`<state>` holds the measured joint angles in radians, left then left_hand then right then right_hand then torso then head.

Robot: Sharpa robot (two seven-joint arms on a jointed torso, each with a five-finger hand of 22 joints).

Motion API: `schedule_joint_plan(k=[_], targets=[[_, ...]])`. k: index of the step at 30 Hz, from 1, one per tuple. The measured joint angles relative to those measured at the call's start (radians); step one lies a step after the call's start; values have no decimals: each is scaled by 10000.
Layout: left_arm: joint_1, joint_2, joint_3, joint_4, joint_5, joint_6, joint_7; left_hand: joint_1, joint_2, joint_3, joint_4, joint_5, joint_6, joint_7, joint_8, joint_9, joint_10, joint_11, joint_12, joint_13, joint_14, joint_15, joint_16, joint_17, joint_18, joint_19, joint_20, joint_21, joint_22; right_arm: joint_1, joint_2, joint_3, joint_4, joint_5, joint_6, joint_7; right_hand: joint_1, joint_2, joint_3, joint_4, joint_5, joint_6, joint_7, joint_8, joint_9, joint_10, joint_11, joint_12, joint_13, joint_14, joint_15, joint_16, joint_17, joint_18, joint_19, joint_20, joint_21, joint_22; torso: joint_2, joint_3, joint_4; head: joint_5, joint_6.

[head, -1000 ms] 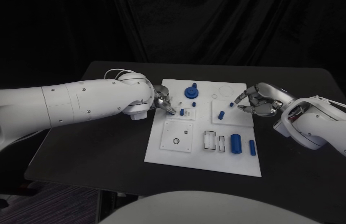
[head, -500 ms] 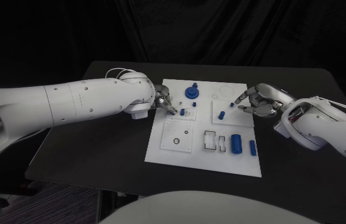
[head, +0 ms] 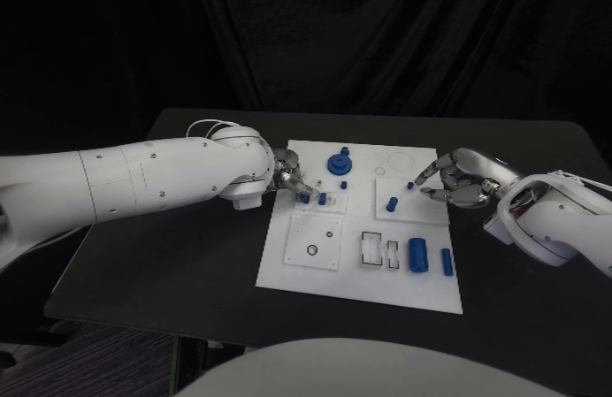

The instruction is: Assemble the parts on the task board

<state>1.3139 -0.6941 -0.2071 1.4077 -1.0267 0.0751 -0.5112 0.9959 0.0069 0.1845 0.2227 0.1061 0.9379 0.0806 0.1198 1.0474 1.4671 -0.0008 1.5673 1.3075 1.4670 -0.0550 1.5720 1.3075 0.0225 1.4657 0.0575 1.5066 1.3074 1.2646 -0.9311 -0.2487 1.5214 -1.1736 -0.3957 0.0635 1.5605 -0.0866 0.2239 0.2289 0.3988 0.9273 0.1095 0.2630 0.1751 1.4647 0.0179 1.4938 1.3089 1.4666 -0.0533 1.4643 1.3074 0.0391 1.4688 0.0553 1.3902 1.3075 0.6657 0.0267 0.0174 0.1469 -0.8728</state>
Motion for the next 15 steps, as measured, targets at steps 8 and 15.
schedule_joint_plan(k=[8,15], targets=[[-1,-14,3,-45,6,-30,36,-258,258,-445,445,-16,40,32,-117,-8,-36,35,0,0,-36,35,0,0,0,0,71,-48,0,-3,-3,0,-6,0,45,-22,-56,55,42,42,0,-36,36,0,-19,28,28,4,12,0,0,0,0,0,0,0,0,-1,-1,-1,-3,21,0],[-16,-24,-2,-70,6,-65,86,-534,534,-662,715,-16,189,-6,-144,-13,-36,35,0,0,-36,35,0,0,-1,0,71,-48,0,-11,5,0,-12,0,75,-35,-92,90,42,42,41,-36,36,0,-19,27,28,-21,14,0,0,-41,0,0,0,0,-39,-1,-8,-4,-2,22,0]])
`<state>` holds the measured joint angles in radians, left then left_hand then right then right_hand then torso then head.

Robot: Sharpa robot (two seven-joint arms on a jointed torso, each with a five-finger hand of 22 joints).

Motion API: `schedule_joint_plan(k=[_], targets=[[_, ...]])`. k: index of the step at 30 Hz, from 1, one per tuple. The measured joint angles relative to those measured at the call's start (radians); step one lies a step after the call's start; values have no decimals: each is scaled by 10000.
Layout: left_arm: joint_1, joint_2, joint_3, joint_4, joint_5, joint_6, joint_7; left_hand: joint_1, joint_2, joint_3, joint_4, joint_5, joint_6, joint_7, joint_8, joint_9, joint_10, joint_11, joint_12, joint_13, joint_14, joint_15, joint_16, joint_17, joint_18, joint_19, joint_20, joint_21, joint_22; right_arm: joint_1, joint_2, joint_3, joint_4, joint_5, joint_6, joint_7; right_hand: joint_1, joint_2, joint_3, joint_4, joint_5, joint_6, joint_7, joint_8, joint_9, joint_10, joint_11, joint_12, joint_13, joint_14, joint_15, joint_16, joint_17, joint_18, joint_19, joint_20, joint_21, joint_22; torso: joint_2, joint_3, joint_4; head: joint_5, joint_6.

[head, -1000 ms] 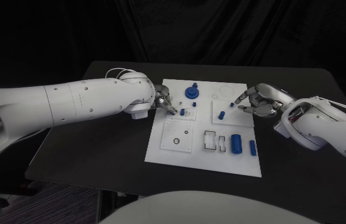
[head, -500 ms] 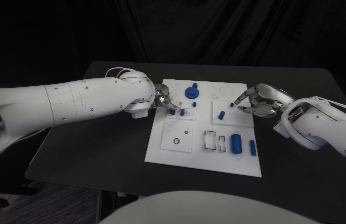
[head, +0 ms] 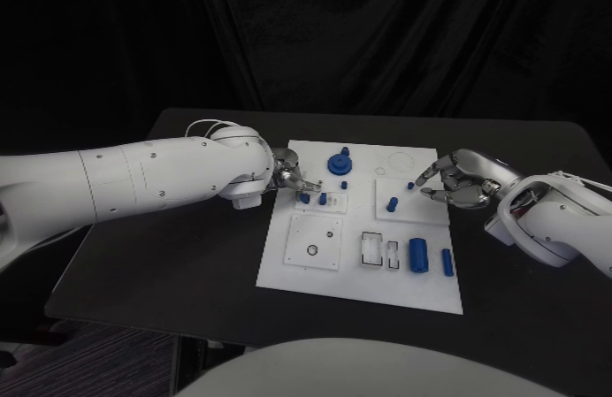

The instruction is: Assemble the parts on the task board

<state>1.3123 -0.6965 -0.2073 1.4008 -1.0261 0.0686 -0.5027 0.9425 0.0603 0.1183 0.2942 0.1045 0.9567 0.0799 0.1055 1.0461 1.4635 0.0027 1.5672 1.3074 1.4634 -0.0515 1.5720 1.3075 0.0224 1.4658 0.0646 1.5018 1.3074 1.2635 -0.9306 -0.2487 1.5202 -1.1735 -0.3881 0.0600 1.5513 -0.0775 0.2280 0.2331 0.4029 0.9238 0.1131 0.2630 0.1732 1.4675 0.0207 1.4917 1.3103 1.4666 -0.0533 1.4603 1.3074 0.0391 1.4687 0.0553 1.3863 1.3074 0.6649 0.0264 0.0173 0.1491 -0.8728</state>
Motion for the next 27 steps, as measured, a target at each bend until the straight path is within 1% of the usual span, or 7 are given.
schedule_joint_plan(k=[2,5,7,14,16,20,27], targets=[[-4,-8,0,-9,-1,-10,30,-107,107,-121,-20,0,49,14,69,-296,0,0,0,0,0,0,0,0,0,0,0,-37,0,-2,2,0,-1,0,8,-4,0,0,0,0,0,0,0,0,0,0,0,-12,0,0,0,-4,0,0,0,0,0,0,-1,-1,2,0,0],[-13,-20,-5,-11,-5,-13,59,-375,375,-289,-15,0,175,-36,204,-413,0,0,0,0,0,0,0,0,-1,0,0,-38,0,-3,4,0,-2,0,18,-10,0,0,0,0,0,0,0,0,-10,0,0,-14,-3,0,0,-4,0,0,-37,37,0,0,-1,-1,4,0,0],[-25,-26,-6,-13,-6,-13,73,-470,470,-312,-18,44,190,-49,280,-405,0,0,0,0,0,0,0,0,0,0,0,-38,0,-5,4,0,-5,0,25,-14,0,0,0,0,0,0,0,0,-10,0,0,-14,-5,0,0,-4,0,0,-37,37,0,0,-1,-1,5,0,0],[-33,-35,-7,-16,-14,-13,163,-508,649,-417,-37,144,258,-117,400,-290,0,0,0,0,0,0,0,0,-1,0,-1,-38,0,-7,14,0,-8,0,44,-27,-41,40,55,0,0,0,0,0,-9,0,0,-13,-3,0,0,-4,0,1,-37,37,0,0,4,-1,5,10,0],[-38,-35,-12,-16,-16,-14,205,-508,649,-450,-19,145,314,-103,422,-260,0,-1,0,0,0,0,0,0,-2,0,-1,-38,0,-7,15,0,-9,0,49,-30,-41,40,55,0,-1,0,0,0,-9,-1,0,-12,-3,0,0,-4,0,0,-37,37,0,0,6,-1,5,11,0],[-45,-30,-19,-15,-18,-31,279,-477,801,-473,-32,195,349,-138,572,-170,0,-1,0,0,0,-1,0,0,-1,0,-1,-38,0,-8,15,0,-10,0,55,-35,-37,44,55,0,62,0,0,0,-9,0,0,-10,-3,1,0,-4,0,1,-37,37,0,-1,11,0,5,11,0],[-60,-13,-31,-18,-18,-96,414,-428,851,-505,-18,245,349,-138,667,-103,23,-24,0,0,0,-1,0,0,-2,0,-1,-37,0,-9,13,1,-10,0,65,-44,2,83,55,0,62,0,0,0,-18,-1,0,2,5,0,0,-4,0,1,-37,37,0,-1,13,1,5,5,0]])
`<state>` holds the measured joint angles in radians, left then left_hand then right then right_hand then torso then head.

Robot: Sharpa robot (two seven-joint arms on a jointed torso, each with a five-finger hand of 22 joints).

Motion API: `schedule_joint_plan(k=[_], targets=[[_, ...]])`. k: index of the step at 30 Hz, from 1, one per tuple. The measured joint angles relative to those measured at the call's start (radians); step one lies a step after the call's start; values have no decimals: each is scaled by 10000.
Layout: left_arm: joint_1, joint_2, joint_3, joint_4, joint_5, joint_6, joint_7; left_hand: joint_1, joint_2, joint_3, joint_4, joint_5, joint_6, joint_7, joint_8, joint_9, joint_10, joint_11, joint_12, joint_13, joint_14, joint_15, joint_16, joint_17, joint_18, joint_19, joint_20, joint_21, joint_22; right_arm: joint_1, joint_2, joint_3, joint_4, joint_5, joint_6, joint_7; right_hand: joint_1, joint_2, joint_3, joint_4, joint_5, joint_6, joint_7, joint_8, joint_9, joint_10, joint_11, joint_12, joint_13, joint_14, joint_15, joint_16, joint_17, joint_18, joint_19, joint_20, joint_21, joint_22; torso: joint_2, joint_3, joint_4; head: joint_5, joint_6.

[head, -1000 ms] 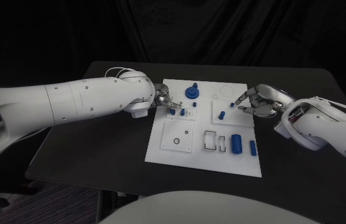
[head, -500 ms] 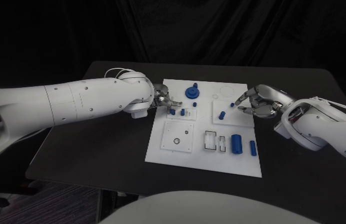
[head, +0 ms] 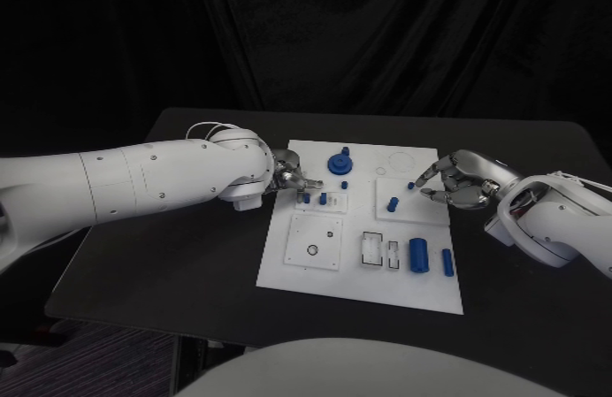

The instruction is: Assemble the parts on the task board

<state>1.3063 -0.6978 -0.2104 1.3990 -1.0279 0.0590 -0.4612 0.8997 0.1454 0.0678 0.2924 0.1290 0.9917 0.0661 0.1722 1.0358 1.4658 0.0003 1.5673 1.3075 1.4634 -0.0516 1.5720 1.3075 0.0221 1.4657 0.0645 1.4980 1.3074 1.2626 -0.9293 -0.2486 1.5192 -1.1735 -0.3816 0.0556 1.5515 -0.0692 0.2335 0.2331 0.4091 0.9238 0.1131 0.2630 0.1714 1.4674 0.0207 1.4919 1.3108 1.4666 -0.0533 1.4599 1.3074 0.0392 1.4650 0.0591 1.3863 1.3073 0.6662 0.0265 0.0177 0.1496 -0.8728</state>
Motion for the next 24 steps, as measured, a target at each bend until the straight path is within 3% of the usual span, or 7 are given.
schedule_joint_plan(k=[18,20,24], targets=[[-17,31,-9,-72,2,-104,160,40,39,-27,-28,75,-1,0,80,81,13,-13,0,0,0,0,0,0,-1,0,-1,0,0,-1,3,1,-6,0,25,-24,-1,-2,0,0,-1,0,0,0,1,0,0,2,-9,0,0,0,0,0,0,0,-40,0,1,2,-4,-13,0],[-19,23,-10,-73,2,-149,156,167,107,-156,-15,144,-25,-23,342,310,-7,-34,0,0,28,-28,0,0,-1,-1,-47,0,0,-1,-1,0,-6,0,28,-27,-1,-2,0,0,-1,0,0,0,2,0,-1,2,-9,0,0,0,0,0,0,0,-40,0,-2,3,-5,-13,0],[-25,-19,-12,-79,2,-294,121,477,-29,-405,-11,314,-174,-172,1060,1143,-5,-140,0,0,35,-111,0,0,-2,30,-108,51,0,-1,-18,0,-5,0,32,-33,-4,0,27,28,-1,0,0,0,2,-1,-1,4,-9,0,0,0,0,0,0,0,-40,0,-2,4,-5,-38,0]])
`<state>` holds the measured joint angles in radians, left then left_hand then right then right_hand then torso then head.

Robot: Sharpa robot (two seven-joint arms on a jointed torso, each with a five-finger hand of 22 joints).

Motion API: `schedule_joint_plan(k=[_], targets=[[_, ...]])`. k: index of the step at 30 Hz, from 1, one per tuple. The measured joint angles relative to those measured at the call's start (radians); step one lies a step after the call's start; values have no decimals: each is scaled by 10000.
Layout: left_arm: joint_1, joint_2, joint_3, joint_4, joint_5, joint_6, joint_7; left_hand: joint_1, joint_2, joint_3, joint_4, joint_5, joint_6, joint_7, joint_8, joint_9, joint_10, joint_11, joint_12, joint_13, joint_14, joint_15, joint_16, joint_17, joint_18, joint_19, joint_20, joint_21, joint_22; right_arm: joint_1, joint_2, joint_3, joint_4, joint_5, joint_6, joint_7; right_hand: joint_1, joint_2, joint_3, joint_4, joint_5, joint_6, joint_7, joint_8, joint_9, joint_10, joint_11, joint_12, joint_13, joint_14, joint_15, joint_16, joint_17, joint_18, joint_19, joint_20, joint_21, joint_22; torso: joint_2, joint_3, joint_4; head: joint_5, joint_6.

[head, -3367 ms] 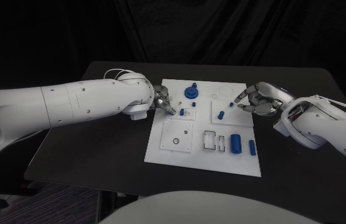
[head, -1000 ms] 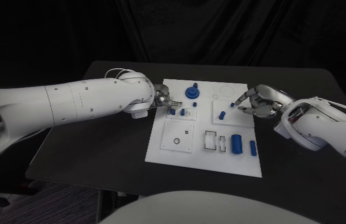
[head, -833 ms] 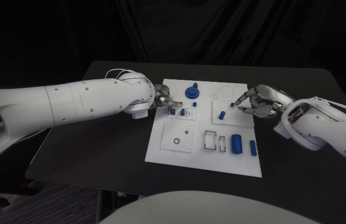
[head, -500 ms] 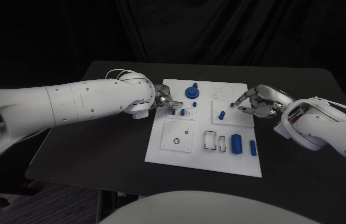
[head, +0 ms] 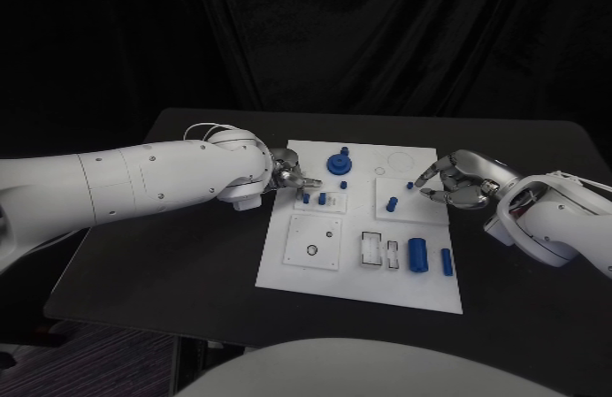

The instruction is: Assemble the parts on the task board

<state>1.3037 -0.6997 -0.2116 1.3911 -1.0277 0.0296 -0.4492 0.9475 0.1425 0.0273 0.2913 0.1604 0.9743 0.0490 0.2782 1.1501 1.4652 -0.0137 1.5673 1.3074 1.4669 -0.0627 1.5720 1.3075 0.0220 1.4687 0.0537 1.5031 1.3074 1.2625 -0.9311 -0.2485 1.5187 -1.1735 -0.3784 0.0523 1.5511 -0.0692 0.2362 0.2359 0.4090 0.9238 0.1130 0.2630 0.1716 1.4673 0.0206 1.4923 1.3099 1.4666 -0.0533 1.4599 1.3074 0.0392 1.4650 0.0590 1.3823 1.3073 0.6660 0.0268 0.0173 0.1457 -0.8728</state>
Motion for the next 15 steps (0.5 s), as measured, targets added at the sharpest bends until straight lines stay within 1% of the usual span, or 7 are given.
schedule_joint_plan(k=[1,3,6,9,12,14,15], targets=[[-2,-10,0,-4,-7,-49,-9,59,-54,-55,-2,68,-49,-41,196,243,-6,-6,0,0,0,0,0,0,0,-28,-40,35,0,0,-4,0,2,0,1,-1,-14,13,0,0,0,0,0,0,0,0,0,2,1,0,0,0,0,0,0,0,0,0,0,0,-1,-4,0],[-5,-40,-1,-9,-65,-185,-14,133,-25,-168,-6,89,-185,-45,495,633,30,-41,0,0,-38,-37,0,0,0,-29,-41,90,0,0,-16,0,7,0,2,-2,-27,26,0,0,0,0,0,0,0,-1,-1,6,2,0,0,0,0,0,0,0,0,0,0,0,0,-20,0],[-7,-69,-3,-25,-217,-532,51,151,-43,-245,-7,165,-246,-92,740,947,17,-56,0,0,0,-72,0,0,-2,-29,-41,92,0,0,-45,0,13,0,2,-3,-39,38,0,0,39,0,0,0,0,-2,-2,-6,3,0,0,0,0,0,0,0,0,0,0,-1,0,-46,0],[-7,-72,-3,-36,-415,-1059,285,751,-270,-326,-28,537,-629,-49,1058,1414,-1,-73,0,0,0,-72,0,0,8,-15,-95,-347,0,-1,-69,0,21,0,2,-3,-39,37,0,0,39,0,0,0,0,-2,-2,-27,9,0,0,0,1,-1,0,0,0,0,-1,-2,2,-80,0],[-7,-51,-3,-85,-704,-1826,772,1172,-603,-449,-47,680,-803,-9,1441,1570,-1,-73,0,0,-1,-72,0,0,339,-671,-88,-1340,0,-1,-87,0,31,0,2,-4,-39,37,0,0,39,0,0,0,1,-2,-2,-29,8,0,0,0,0,-1,0,0,0,0,0,-6,3,-103,0],[-7,2,-3,-162,-891,-2364,1187,1571,-743,-523,-78,996,-941,19,1729,1580,6,-57,0,0,0,-65,-55,0,631,-1451,-29,-2619,-1,-1,-102,0,42,0,2,-4,-39,37,0,0,39,0,0,0,1,-2,-2,-30,8,0,0,0,0,0,0,0,0,0,0,-9,2,-122,0],[-7,33,-2,-203,-962,-2577,1397,1770,-788,-562,-41,1067,-1097,55,1873,1580,9,18,-15,0,-1,11,-118,0,790,-1709,20,-3311,-1,-1,-108,0,44,0,1,-4,-39,37,0,0,39,0,0,0,1,-2,-2,-30,8,0,0,0,0,0,0,0,0,0,2,-10,1,-139,0]])
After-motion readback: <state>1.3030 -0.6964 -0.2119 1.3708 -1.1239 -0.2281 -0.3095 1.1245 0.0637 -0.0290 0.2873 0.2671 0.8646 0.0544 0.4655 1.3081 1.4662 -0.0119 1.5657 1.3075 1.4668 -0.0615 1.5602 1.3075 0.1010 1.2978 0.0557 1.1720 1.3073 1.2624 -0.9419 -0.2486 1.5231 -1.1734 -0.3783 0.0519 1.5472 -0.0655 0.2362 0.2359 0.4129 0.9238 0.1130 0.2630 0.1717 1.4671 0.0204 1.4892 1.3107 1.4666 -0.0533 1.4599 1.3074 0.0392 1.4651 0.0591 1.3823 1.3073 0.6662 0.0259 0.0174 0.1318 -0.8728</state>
